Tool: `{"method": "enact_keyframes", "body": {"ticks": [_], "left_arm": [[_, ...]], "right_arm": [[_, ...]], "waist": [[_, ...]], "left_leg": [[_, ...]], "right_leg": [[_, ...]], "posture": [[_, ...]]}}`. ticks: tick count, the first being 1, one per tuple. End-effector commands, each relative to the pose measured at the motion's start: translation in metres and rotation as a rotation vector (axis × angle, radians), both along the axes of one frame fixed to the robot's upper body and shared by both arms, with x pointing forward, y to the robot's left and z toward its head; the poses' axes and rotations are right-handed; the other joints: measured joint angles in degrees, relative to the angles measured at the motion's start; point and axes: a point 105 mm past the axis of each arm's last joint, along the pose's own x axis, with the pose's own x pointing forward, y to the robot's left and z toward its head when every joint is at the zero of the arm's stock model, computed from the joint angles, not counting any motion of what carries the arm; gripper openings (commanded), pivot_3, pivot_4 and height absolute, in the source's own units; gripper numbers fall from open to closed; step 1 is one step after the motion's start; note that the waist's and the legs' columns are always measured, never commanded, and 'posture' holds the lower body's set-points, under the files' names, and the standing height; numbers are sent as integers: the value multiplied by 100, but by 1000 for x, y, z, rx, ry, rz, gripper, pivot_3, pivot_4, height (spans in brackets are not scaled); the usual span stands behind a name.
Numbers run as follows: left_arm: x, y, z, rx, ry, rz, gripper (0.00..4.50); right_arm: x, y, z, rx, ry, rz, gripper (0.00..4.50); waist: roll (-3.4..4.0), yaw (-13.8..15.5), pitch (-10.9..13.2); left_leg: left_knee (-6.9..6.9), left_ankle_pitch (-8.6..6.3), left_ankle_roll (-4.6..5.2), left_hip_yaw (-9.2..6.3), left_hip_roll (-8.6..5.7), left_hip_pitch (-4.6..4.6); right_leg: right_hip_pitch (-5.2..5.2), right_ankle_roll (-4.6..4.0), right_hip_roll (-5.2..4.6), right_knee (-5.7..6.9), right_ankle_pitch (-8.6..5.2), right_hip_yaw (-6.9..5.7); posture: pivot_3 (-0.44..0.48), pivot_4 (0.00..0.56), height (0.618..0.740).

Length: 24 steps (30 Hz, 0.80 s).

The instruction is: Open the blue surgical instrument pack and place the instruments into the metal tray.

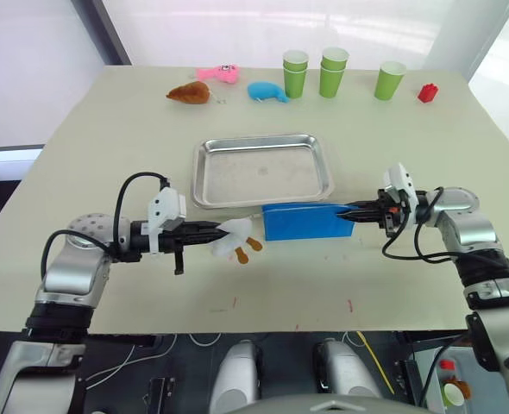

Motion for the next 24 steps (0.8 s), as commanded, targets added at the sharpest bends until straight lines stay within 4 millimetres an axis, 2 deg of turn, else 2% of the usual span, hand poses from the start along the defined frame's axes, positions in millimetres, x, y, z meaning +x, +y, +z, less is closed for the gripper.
{"method": "enact_keyframes", "body": {"ticks": [1,7,16,24], "left_arm": [[0,19,2,20,-5,66,10],[-4,21,-8,41,29,73,10],[-10,17,-39,91,115,59,10],[-6,21,-43,94,117,72,10]], "right_arm": [[1,-4,9,-1,-47,-9,0],[-1,-3,9,6,-55,-1,0],[-4,4,22,100,-54,41,0],[-9,9,40,225,6,78,0]], "waist": [[0,-7,0],[1,-10,0],[1,-9,0],[1,-1,0]], "left_leg": [[0,0,0,1,0,0],[0,0,0,1,2,2],[0,0,0,3,2,3],[0,0,0,4,2,4]], "right_leg": [[0,0,0,0,0,0],[-1,-1,1,4,-1,0],[-1,-1,1,5,-1,1],[-2,-1,0,9,-1,2]], "posture": [[0,150,740],[0,150,740],[0,150,740],[0,150,740]]}}
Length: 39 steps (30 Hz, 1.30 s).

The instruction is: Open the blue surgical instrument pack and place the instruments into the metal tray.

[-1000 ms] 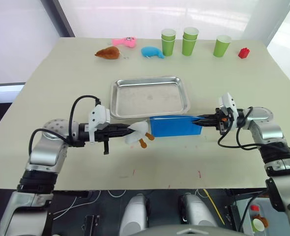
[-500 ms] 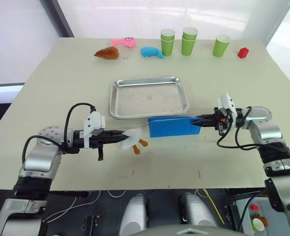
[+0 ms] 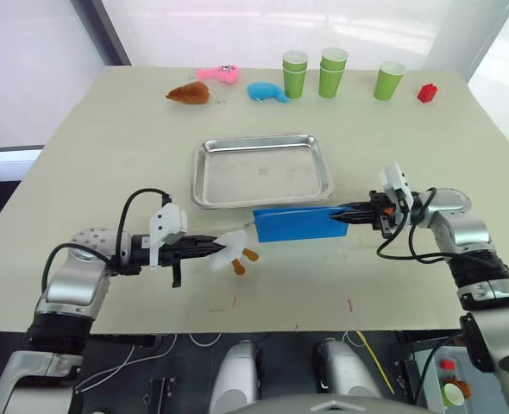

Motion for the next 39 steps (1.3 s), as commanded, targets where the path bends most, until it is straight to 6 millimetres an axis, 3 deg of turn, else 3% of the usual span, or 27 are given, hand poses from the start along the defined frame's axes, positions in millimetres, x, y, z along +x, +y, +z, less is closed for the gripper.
{"method": "enact_keyframes", "body": {"ticks": [1,39], "left_arm": [[-1,12,-17,53,51,44,10],[4,13,-1,19,5,52,10]], "right_arm": [[-1,-6,31,123,-40,-5,0],[3,16,73,522,39,-87,0]], "waist": [[0,1,0],[0,-2,0]], "left_leg": [[0,0,0,0,0,0],[0,0,0,2,0,-1]], "right_leg": [[0,0,0,1,0,0],[-9,0,1,15,0,1]], "posture": [[0,150,740],[0,150,740]]}}
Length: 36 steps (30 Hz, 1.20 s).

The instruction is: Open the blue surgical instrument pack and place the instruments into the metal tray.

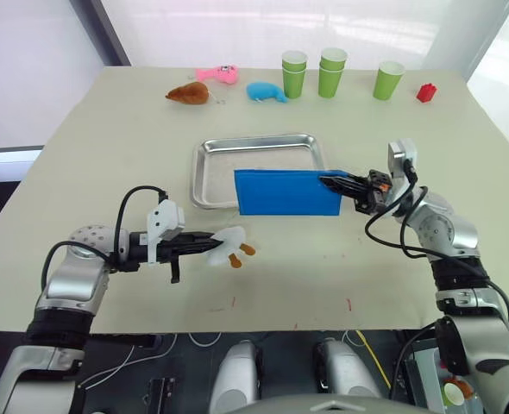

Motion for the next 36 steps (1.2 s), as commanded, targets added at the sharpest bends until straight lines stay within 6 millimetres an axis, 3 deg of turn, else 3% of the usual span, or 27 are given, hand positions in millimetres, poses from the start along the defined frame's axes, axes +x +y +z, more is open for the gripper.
{"method": "enact_keyframes", "body": {"ticks": [1,8,15,20,24,27,34,36], "left_arm": [[-1,9,-2,26,15,35,10],[-5,13,0,48,24,14,10],[-19,41,7,229,56,-128,10],[-8,64,13,451,-38,-201,10],[4,70,12,527,-94,-216,10],[5,73,8,538,-84,-220,1026],[-3,76,10,478,-3,-229,4448],[-3,72,17,432,0,-225,4448]], "right_arm": [[-2,-9,33,106,-97,-24,0],[-4,-7,23,38,-123,-24,0],[-5,-5,13,-46,-172,-11,0],[-5,-2,6,-65,-197,-18,0],[-6,2,1,-70,-225,-31,0],[-6,3,0,-68,-237,-40,0],[-8,2,-2,-70,-241,-45,0],[-8,1,-2,-72,-241,-44,0]], "waist": [[0,0,0],[0,0,0],[3,-24,3],[1,33,6],[1,15,6],[1,-13,6],[1,1,6],[1,-4,6]], "left_leg": [[0,0,0,0,0,0],[0,0,0,1,0,-1],[-4,0,0,2,1,-1],[-4,0,0,10,1,-3],[-4,0,0,9,0,-3],[-4,0,0,15,1,-3],[-4,0,0,19,2,-2],[-4,0,0,19,2,-2]], "right_leg": [[0,0,0,0,0,0],[-1,0,0,-1,0,0],[-7,-3,2,-1,-2,1],[-7,-3,-2,-4,-3,3],[-7,-3,1,-2,-3,1],[-10,-3,1,-2,-2,8],[-10,-2,-2,-2,-2,8],[-10,-2,-2,1,-2,8]], "posture": [[0,150,740],[0,150,740],[0,150,740],[0,150,740],[0,150,740],[0,150,740],[0,150,740],[0,150,740]]}}
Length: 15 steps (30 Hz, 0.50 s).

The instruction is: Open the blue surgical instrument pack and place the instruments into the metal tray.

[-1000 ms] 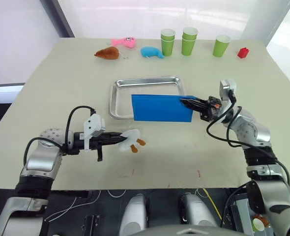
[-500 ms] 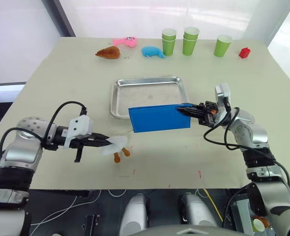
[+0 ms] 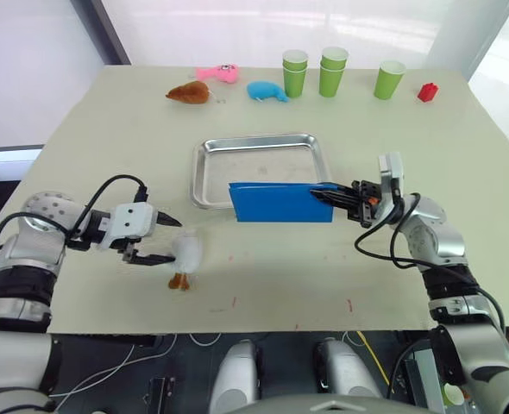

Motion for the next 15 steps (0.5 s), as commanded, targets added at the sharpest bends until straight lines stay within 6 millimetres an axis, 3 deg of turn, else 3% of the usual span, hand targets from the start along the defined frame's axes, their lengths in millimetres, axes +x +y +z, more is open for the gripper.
{"method": "enact_keyframes", "body": {"ticks": [1,7,15], "left_arm": [[-9,-2,6,-34,79,-17,4448],[-5,7,34,-31,54,17,4448],[-3,-14,64,-280,136,73,4448]], "right_arm": [[-2,-7,15,27,-69,-16,0],[-2,-8,14,9,-72,-13,0],[-4,-9,11,-2,-70,-11,0]], "waist": [[0,-3,0],[-7,2,4],[-9,0,7]], "left_leg": [[0,0,0,0,0,0],[0,0,0,-3,1,-4],[0,0,0,-2,1,-6]], "right_leg": [[0,0,0,1,0,0],[-6,0,1,2,0,0],[-9,0,1,2,-1,0]], "posture": [[0,150,740],[0,150,740],[0,150,740]]}}
